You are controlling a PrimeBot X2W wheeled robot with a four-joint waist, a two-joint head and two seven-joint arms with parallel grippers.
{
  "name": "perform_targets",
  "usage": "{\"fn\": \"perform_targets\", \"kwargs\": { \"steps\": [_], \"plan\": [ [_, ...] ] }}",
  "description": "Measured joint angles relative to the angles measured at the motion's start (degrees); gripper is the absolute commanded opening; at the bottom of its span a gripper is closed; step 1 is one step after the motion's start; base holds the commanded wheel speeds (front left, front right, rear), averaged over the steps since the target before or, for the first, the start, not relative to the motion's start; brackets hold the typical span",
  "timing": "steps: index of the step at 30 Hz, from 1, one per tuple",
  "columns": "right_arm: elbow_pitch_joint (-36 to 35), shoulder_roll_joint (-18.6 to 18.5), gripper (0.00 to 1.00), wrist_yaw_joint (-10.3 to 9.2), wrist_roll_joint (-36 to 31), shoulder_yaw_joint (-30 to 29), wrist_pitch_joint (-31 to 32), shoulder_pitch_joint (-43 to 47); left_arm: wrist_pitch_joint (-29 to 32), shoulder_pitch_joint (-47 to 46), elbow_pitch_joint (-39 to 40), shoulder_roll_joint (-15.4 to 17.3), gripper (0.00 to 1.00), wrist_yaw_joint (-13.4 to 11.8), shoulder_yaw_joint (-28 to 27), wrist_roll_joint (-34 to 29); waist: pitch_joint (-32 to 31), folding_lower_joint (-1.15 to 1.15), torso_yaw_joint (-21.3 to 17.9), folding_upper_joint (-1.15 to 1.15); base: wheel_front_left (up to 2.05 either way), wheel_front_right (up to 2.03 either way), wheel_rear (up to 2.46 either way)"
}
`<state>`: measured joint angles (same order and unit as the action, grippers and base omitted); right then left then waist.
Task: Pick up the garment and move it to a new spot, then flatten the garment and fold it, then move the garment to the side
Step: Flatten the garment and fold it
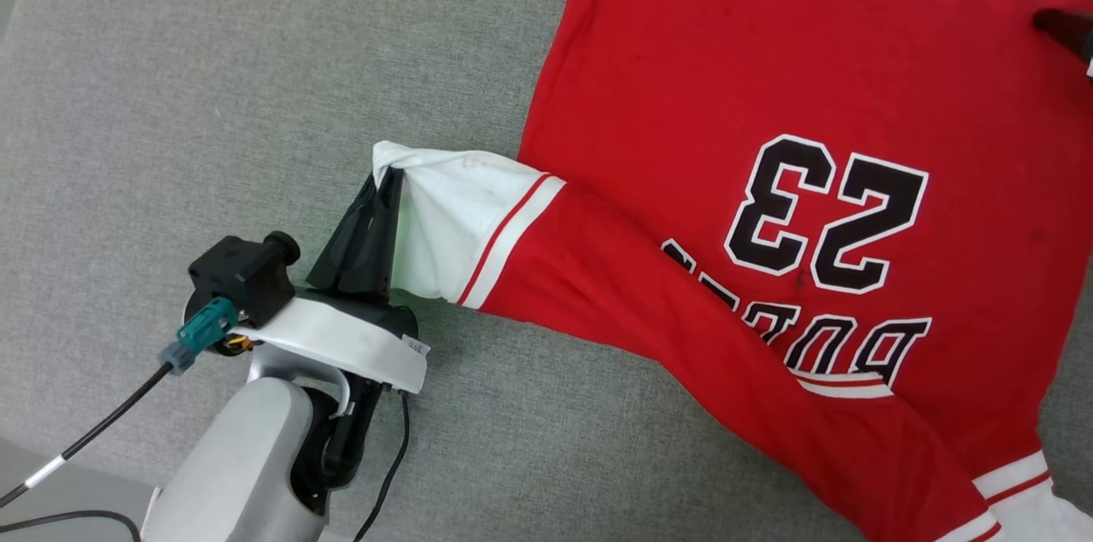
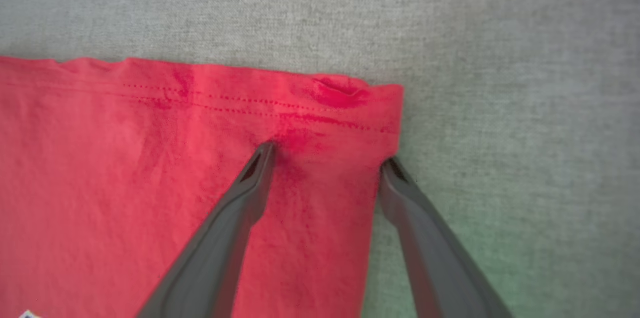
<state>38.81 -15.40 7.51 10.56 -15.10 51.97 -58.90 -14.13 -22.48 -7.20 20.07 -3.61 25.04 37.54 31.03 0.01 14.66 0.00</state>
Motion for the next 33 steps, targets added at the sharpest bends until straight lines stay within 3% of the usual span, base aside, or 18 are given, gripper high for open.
{"fn": "perform_targets", "kwargs": {
  "steps": [1, 2, 3, 12, 19, 27, 33],
  "plan": [
    [0.47, 0.0, 0.36, 0.0, -0.26, -0.24, 0.62, -0.01, -0.02, -0.15, -0.36, -0.21, 0.0, 0.13, 0.04, 0.01, -0.25, 0.0, 0.05, 0.0, 0.0, 0.0, 0.0],
    [0.76, 0.03, 0.1, 0.01, -0.53, -0.19, 1.01, 0.0, -0.13, -0.18, -0.64, -0.38, 0.0, 0.29, 0.11, 0.02, -0.55, 0.0, 0.08, 0.0, 0.0, 0.0, 0.0],
    [1.09, 0.2, 0.0, 0.0, -0.57, -0.2, 1.04, 0.11, -0.18, -0.18, -0.99, -0.4, 0.0, 0.44, 0.16, 0.03, -0.87, 0.0, 0.11, 0.0, 0.0, 0.0, 0.0],
    [2.38, -0.62, 0.0, 0.0, 0.4, 1.7, -2.56, 3.95, 0.09, 0.64, -4.24, -0.07, 0.0, 0.8, 0.6, 0.55, -6.21, 0.0, -0.1, 0.0, 0.0, 0.0, 0.0],
    [-2.1, -4.94, 0.0, 0.01, 4.45, 6.93, -5.23, 9.47, 1.31, 6.34, -5.01, 1.82, 0.0, -1.01, 0.15, 1.66, -13.95, 0.0, -1.48, 0.0, 0.0, 0.0, 0.0],
    [-12.84, -9.0, 0.0, 0.01, 9.43, 9.64, -2.89, 25.64, 2.23, 14.83, -4.32, 4.46, 0.0, -4.48, -2.25, 4.16, -22.86, -0.01, -5.55, 0.0, 0.0, 0.0, 0.0],
    [-22.29, -7.78, 0.0, 0.01, 11.2, 7.92, 1.21, 44.47, 2.91, 19.28, -2.55, 4.92, 0.0, -6.78, -3.19, 5.34, -27.41, -0.02, -10.09, 0.0, 0.0, 0.0, 0.0]
  ]
}}
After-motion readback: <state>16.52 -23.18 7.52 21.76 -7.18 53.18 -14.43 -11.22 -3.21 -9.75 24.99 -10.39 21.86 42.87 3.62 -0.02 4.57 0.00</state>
